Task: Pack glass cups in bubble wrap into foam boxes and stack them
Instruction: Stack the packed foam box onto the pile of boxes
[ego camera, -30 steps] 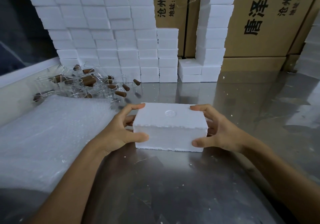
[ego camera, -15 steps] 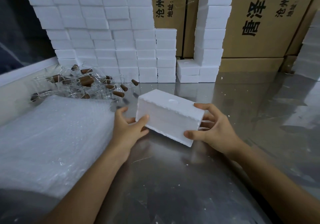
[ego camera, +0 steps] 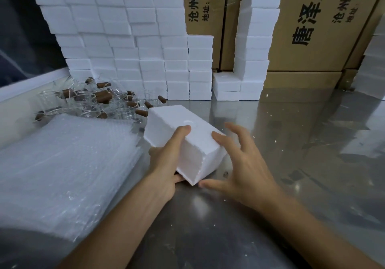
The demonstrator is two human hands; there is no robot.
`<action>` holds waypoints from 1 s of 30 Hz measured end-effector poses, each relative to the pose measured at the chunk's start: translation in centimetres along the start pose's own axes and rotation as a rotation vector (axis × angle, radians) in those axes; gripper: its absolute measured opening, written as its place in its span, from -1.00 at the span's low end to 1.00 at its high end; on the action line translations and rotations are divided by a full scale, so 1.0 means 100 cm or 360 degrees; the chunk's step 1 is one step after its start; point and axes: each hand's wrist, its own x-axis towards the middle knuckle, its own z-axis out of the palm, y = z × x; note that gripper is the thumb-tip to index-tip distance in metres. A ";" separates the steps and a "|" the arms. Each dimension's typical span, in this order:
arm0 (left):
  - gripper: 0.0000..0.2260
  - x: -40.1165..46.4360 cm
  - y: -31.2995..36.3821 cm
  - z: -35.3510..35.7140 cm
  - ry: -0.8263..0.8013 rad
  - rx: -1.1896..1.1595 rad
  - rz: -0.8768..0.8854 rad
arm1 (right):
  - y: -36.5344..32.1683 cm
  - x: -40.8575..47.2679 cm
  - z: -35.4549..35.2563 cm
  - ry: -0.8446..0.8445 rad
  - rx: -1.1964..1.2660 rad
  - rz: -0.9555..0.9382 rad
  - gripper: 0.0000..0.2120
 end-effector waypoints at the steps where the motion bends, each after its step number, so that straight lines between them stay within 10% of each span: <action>1: -0.45 0.002 0.002 -0.001 -0.0041 -0.0001 -0.0002 | -0.002 0.000 0.001 0.0096 -0.0137 -0.0170 -0.11; 8: -0.39 0.014 0.002 -0.003 -0.0303 0.0189 0.0059 | 0.007 0.006 0.009 0.0367 -0.0240 -0.0393 -0.25; 13: -0.90 0.040 -0.026 -0.006 0.0079 0.1043 0.0892 | 0.065 0.029 -0.006 0.0378 -0.0489 -0.0187 -0.21; 17: -0.87 0.044 -0.040 0.002 -0.0049 0.1852 0.1359 | 0.113 0.072 -0.017 0.0268 -0.0757 -0.0099 -0.10; 30: -0.68 0.045 -0.033 0.011 0.0019 0.2118 0.1293 | 0.179 0.206 0.000 0.0258 -0.1100 -0.0129 -0.14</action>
